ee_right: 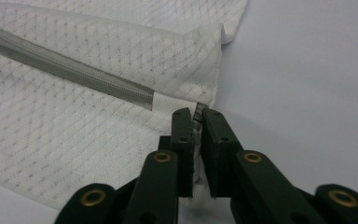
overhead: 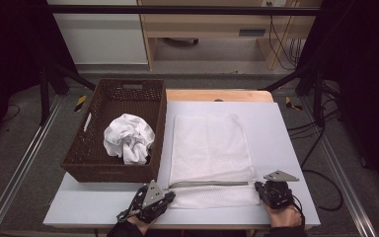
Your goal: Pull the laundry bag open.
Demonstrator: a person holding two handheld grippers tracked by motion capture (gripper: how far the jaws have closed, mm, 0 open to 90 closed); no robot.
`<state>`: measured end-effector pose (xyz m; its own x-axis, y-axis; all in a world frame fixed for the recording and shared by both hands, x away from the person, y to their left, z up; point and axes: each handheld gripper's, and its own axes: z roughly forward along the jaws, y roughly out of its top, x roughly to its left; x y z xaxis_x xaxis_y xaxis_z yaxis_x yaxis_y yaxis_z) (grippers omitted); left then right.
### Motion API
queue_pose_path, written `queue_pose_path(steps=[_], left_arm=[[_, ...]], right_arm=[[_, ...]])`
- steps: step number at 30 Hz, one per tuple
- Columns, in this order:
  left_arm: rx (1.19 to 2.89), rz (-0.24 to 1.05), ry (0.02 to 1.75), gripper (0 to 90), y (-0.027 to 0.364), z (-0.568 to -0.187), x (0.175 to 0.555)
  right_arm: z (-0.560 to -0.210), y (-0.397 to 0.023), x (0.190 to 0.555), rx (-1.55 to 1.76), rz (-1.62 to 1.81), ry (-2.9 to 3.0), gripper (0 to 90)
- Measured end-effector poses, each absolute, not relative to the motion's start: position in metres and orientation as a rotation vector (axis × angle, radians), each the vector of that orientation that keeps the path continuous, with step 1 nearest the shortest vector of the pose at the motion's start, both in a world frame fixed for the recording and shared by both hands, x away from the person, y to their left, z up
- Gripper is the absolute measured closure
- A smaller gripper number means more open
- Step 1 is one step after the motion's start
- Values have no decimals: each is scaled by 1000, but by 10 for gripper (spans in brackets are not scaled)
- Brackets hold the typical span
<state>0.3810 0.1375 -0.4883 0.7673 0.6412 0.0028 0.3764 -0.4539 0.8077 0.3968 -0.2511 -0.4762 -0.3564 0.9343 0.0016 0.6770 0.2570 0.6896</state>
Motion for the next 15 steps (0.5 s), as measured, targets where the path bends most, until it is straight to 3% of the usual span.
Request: queue_pose_path(steps=[6, 10, 15], left_arm=[[2049, 413, 774, 642, 141, -481, 382], [2020, 423, 773, 526, 141, -476, 382], [1999, 421, 762, 449, 139, -469, 381]], right_arm=[[-473, -253, 395, 1433, 994, 2090, 604], [-467, -250, 394, 1369, 1088, 2050, 543], [-458, -244, 397, 1319, 1169, 2008, 485]])
